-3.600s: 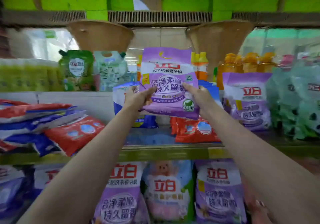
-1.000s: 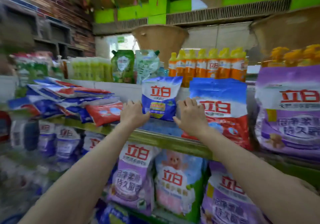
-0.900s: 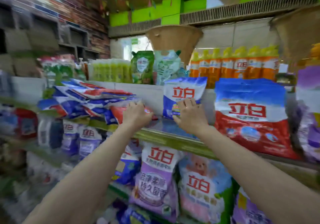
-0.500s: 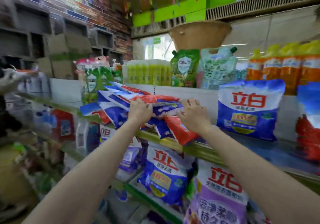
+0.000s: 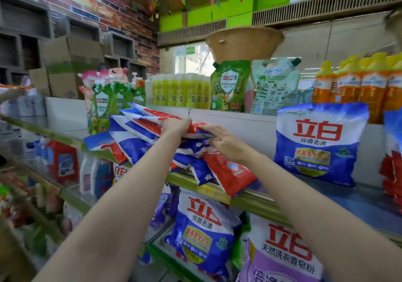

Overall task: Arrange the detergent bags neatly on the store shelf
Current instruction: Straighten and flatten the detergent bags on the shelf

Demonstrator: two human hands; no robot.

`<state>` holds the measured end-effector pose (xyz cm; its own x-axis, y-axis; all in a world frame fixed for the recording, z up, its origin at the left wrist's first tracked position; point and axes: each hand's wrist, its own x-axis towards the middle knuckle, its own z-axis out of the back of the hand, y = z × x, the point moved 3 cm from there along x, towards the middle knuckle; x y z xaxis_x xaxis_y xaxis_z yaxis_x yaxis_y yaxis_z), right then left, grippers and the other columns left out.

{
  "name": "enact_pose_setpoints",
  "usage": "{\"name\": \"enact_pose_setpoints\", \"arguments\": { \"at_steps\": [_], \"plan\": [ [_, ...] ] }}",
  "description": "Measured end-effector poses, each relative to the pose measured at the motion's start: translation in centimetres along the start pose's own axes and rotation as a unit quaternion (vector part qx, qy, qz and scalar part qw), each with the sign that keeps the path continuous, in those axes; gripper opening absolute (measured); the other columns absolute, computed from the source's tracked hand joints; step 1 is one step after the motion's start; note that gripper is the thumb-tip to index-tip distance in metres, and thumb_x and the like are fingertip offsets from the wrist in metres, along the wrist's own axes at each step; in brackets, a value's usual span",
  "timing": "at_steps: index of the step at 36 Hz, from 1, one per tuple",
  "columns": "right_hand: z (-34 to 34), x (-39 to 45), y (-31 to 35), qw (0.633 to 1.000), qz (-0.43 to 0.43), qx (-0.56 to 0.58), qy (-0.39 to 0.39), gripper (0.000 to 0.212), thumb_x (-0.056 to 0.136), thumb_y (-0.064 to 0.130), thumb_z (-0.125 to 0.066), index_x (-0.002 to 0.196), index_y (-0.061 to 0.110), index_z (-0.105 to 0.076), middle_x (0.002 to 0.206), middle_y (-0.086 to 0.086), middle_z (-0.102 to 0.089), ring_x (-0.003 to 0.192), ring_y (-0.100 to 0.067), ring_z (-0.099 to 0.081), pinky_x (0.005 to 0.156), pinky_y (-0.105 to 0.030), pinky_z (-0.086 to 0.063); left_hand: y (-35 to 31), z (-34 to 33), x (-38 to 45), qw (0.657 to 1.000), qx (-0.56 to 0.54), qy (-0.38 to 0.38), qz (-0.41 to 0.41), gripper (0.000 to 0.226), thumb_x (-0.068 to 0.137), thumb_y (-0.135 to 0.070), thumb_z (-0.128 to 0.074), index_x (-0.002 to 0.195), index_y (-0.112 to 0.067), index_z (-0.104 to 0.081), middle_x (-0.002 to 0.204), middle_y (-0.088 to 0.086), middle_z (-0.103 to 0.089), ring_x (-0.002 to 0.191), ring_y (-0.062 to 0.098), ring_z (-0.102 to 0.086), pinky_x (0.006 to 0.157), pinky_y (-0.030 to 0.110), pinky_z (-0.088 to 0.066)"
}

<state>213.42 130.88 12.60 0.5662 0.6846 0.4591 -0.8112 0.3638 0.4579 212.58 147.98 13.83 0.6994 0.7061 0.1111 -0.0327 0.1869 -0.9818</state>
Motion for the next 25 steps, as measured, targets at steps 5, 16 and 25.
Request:
{"name": "enact_pose_setpoints", "arguments": {
  "at_steps": [5,16,25],
  "plan": [
    [1.6,-0.5,-0.2,0.999,-0.038,0.029,-0.022,0.034,0.101,0.02,-0.037,0.132,0.014,-0.051,0.137,-0.007,-0.05,0.129,-0.02,-0.042,0.109,-0.029,-0.029,-2.0,-0.7,-2.2,0.991,0.07,-0.077,-0.088,0.057,0.083,-0.027,-0.059,0.131,0.002,-0.045,0.128,0.02,-0.056,0.119,0.036,-0.053,0.1,0.04,-0.045],
    [9.4,-4.5,-4.2,0.938,-0.165,0.201,-0.228,0.059,0.086,0.057,-0.052,0.129,0.017,-0.046,0.123,0.005,-0.055,0.105,-0.01,-0.053,0.089,-0.029,-0.04,-4.8,-1.0,-8.2,0.906,-0.333,0.188,-0.18,0.042,0.08,0.013,-0.058,0.106,-0.019,-0.055,0.085,-0.002,-0.069,0.064,0.012,-0.069,0.056,0.028,-0.057],
    [12.4,-12.9,-6.7,0.911,-0.174,0.311,-0.208,0.042,0.082,0.023,-0.069,0.122,0.019,-0.056,0.104,0.0,-0.071,0.088,-0.013,-0.071,0.072,-0.029,-0.058,-4.0,-7.1,-11.6,0.912,-0.228,0.269,-0.21,0.058,0.085,0.012,-0.055,0.136,-0.012,-0.041,0.117,0.016,-0.062,0.077,0.014,-0.066,0.077,0.033,-0.056]
  ]
}}
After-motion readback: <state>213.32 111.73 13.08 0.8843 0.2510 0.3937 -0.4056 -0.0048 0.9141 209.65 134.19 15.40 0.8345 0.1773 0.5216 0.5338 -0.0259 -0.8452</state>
